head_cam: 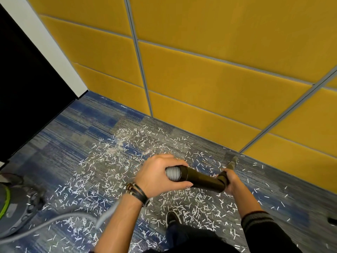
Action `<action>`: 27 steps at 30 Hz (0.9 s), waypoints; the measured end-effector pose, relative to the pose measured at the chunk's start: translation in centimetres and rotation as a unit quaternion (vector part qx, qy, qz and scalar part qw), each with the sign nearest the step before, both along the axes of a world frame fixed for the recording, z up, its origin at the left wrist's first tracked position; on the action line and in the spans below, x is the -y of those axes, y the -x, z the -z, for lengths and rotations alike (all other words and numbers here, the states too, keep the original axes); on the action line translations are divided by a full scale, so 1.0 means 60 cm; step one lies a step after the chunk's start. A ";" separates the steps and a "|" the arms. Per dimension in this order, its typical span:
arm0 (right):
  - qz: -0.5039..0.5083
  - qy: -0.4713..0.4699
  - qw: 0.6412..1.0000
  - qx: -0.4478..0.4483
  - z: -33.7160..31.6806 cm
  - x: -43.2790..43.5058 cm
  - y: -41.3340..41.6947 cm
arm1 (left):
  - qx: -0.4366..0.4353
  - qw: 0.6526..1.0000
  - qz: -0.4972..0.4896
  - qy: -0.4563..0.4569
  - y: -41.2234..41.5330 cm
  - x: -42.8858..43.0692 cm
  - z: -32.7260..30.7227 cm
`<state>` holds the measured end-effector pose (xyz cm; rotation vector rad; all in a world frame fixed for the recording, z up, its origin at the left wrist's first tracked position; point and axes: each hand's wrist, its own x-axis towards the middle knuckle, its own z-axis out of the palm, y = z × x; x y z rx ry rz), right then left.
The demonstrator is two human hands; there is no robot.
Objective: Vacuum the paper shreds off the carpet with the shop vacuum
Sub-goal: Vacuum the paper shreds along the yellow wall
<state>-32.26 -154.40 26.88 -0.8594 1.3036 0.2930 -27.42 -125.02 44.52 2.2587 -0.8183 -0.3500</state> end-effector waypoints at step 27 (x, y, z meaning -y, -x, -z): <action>-0.025 -0.041 0.999 -0.004 0.013 -0.113 0.076 | -0.016 1.000 0.025 0.001 0.072 -0.097 -0.035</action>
